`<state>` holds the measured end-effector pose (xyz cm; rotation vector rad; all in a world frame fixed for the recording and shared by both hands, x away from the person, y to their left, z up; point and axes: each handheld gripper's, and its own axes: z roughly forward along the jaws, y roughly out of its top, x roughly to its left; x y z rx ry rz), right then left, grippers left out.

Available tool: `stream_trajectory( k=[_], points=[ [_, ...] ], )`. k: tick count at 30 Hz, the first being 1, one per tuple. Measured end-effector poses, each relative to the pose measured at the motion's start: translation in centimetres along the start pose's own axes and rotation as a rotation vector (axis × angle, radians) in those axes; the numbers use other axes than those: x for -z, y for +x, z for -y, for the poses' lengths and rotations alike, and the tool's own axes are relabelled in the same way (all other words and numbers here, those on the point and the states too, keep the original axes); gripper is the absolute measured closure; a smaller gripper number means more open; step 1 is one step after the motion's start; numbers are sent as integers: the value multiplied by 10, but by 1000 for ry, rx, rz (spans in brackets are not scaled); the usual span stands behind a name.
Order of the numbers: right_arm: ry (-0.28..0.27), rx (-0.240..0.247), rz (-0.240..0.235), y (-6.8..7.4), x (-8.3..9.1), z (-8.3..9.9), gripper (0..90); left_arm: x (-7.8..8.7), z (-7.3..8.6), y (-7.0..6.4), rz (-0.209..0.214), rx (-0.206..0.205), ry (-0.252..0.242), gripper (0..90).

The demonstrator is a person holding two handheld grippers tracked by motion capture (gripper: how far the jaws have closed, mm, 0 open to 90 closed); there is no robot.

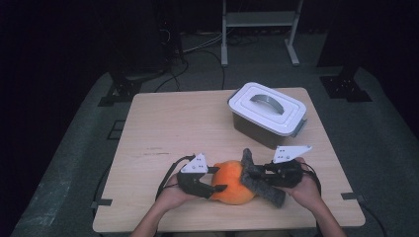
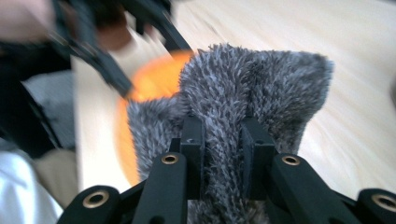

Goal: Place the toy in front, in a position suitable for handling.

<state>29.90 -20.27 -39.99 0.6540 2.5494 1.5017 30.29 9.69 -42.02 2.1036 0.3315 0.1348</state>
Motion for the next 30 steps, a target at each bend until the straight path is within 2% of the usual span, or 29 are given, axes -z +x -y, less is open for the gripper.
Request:
stream_trajectory(
  k=[2,5,7,9,10,12,13,16,18,20,23,26,28,30],
  points=[
    [-15,29,-22,8,0,-6,732,-3,-3,-3,1,-3,2,379],
    [32,79,-19,16,-9,-6,731,-5,-3,-4,-7,-22,20,340],
    [34,67,-35,12,-10,-2,731,-4,-2,-3,-7,-8,3,262],
    [41,57,-27,6,-7,1,730,-5,-2,-1,-8,6,3,170],
    [39,40,-28,2,-5,3,729,-6,-1,-1,4,10,6,164],
    [35,22,-27,-4,0,7,728,-9,0,-1,17,10,12,165],
    [34,11,-19,-7,3,9,728,-9,0,-2,26,1,6,203],
    [37,-11,-11,-11,6,12,726,-8,-3,-5,20,-15,0,326],
    [43,-14,-4,-10,7,9,730,-8,-5,-7,10,-10,-4,375],
    [36,12,12,-4,11,3,733,-8,-6,-7,7,6,-8,376],
    [1,48,-24,7,13,-7,733,-10,-8,-9,-1,14,-14,371],
    [44,98,-15,16,4,-8,727,-10,-8,-8,-9,15,-3,367],
    [42,81,-31,12,3,-4,729,-10,-7,-8,-9,29,-14,362],
    [51,67,-15,4,7,0,727,-9,-8,-6,-4,40,-22,348]
  ],
)
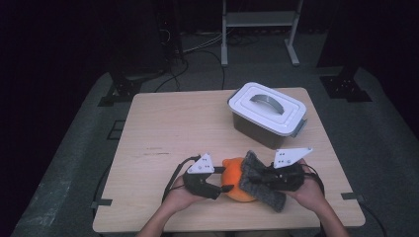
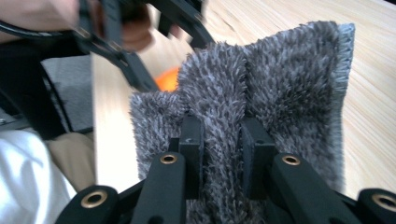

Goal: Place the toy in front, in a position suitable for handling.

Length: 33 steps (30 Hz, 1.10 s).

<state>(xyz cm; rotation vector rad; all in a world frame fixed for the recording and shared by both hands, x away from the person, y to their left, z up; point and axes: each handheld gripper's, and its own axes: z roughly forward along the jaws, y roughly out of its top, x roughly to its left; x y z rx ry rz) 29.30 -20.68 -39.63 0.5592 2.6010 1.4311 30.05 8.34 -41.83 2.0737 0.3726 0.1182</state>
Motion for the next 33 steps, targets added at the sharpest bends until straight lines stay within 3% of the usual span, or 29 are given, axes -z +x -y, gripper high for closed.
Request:
stream_trajectory(
  k=[3,5,8,11,16,18,23,25,27,29,33],
  points=[
    [14,-40,17,-9,7,9,725,-1,-1,0,12,2,-19,334],
    [25,-42,33,-9,9,10,724,-2,-2,0,14,-5,-23,333],
    [19,-13,51,-4,11,4,726,-2,-4,-2,5,-13,-21,347],
    [-25,5,28,5,12,-6,727,-4,-7,-5,-5,-5,-33,354],
    [8,70,36,18,3,-11,722,-5,-8,-4,-19,19,-31,355],
    [14,58,19,15,3,-6,723,-4,-6,-2,-21,37,-32,354],
    [36,30,35,7,6,1,722,-5,-6,1,-20,60,-43,355],
    [17,44,50,11,7,-3,722,-6,-5,1,-17,67,-46,351],
    [-2,49,33,15,5,-8,721,-7,-5,0,-19,72,-44,343],
    [21,72,42,19,1,-9,720,-6,-5,1,-22,70,-41,339],
    [50,69,11,16,-1,-5,717,-6,-3,1,-21,68,-37,338]
  ],
)
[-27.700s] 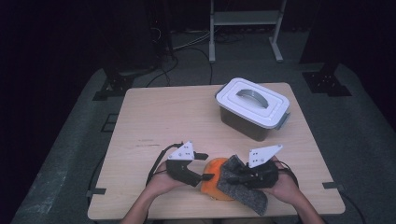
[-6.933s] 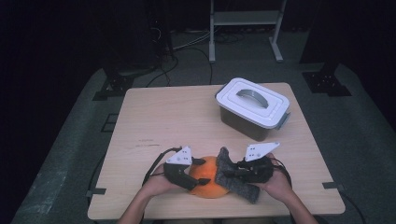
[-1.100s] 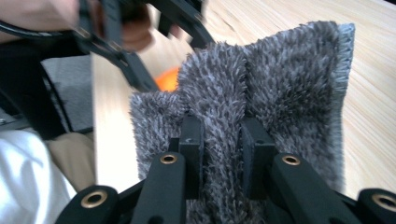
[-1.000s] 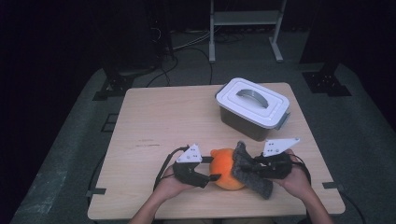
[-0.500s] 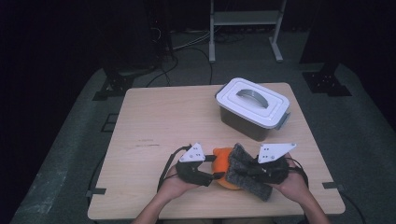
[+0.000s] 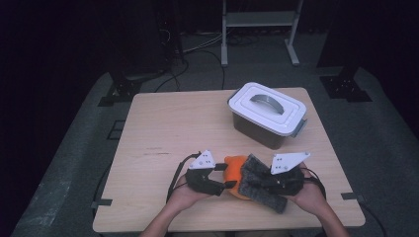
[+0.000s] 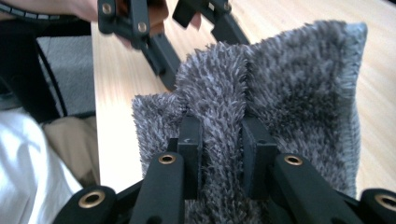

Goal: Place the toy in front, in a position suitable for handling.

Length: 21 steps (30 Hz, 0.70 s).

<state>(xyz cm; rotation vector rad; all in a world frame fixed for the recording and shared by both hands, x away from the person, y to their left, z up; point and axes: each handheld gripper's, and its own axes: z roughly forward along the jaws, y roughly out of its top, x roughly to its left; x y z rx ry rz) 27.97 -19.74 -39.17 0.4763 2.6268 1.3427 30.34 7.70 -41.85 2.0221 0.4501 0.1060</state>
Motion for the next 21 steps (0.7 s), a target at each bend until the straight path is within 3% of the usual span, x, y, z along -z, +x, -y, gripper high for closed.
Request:
stream_trajectory(
  k=[3,5,10,15,17,21],
  points=[
    [29,-11,-21,-3,3,5,718,0,0,-1,1,-12,3,339],
    [18,-23,-19,-5,7,5,720,0,0,-1,5,-25,6,339],
    [-46,-61,72,-12,12,2,714,0,1,-4,27,-71,25,346],
    [-16,-68,41,-15,5,9,711,3,-2,-5,34,-101,30,330],
    [-6,-63,35,-15,7,9,711,5,-3,-5,41,-101,11,328],
    [4,-57,-6,-14,6,11,713,10,-6,-5,17,-100,-24,340]
  ],
)
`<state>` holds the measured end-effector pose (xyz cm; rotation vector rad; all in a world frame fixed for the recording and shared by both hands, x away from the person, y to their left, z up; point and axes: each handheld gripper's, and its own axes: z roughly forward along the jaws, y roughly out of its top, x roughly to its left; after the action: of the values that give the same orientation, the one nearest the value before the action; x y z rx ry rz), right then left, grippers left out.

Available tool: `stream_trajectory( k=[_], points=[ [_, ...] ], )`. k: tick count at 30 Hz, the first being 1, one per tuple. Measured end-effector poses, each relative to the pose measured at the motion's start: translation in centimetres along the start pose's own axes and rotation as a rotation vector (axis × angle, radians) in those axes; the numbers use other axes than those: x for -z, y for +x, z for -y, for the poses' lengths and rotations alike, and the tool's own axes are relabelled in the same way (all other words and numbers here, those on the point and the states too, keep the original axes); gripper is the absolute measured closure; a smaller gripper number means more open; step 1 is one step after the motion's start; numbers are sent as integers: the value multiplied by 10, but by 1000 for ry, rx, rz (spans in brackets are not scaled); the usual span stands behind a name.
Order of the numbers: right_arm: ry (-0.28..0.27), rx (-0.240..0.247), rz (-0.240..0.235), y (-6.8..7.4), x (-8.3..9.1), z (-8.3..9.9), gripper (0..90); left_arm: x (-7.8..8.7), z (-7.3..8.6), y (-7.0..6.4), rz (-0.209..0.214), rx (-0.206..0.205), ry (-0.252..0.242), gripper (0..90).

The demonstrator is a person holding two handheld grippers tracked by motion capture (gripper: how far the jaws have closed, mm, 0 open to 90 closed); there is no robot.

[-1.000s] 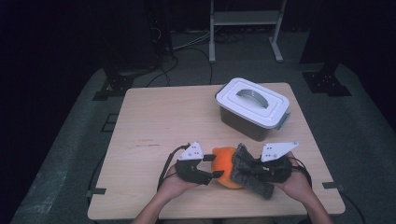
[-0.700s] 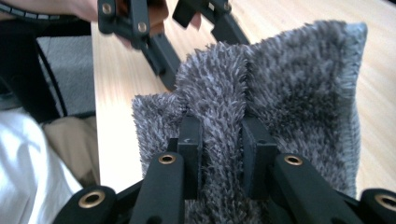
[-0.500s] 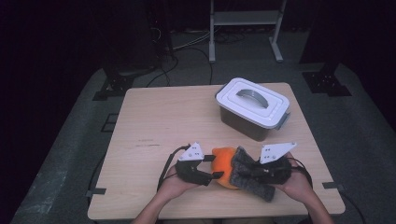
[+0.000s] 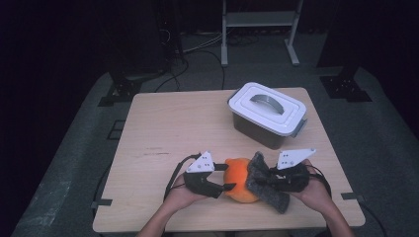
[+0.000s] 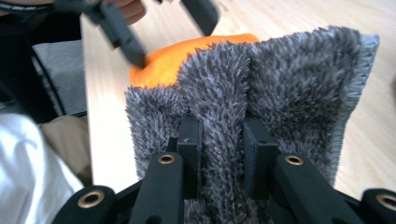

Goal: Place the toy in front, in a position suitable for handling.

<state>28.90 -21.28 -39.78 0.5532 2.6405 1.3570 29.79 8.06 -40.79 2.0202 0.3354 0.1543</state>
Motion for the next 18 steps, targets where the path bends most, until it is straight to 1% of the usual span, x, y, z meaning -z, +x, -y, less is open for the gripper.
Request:
stream_trajectory(
  k=[1,3,4,5,7,8,10,11,12,14,16,18],
  points=[
    [4,8,-12,1,-1,0,712,-1,0,0,3,3,3,341],
    [18,14,-30,3,-2,-2,712,-5,3,-1,26,7,26,350],
    [21,16,-36,3,-2,-3,713,-7,5,-2,33,8,28,353],
    [26,16,-34,5,-2,-5,715,-8,5,-3,37,0,34,357],
    [6,25,-16,9,0,-9,717,-8,5,-4,41,-14,38,361],
    [-14,24,-7,10,2,-11,717,-8,5,-4,49,-18,38,362],
    [-53,19,3,12,3,-15,717,-8,5,-6,60,-42,44,366],
    [-57,24,9,12,3,-17,716,-8,4,-7,58,-52,50,366],
    [-53,26,14,12,2,-17,716,-8,4,-8,57,-54,50,363],
    [-39,28,13,10,-1,-16,715,-8,4,-7,48,-48,48,356],
    [-26,23,7,9,-3,-12,714,-6,3,-6,21,-46,40,327],
    [-18,10,-9,7,-2,-9,714,-7,2,-6,-10,-32,26,266]
  ],
)
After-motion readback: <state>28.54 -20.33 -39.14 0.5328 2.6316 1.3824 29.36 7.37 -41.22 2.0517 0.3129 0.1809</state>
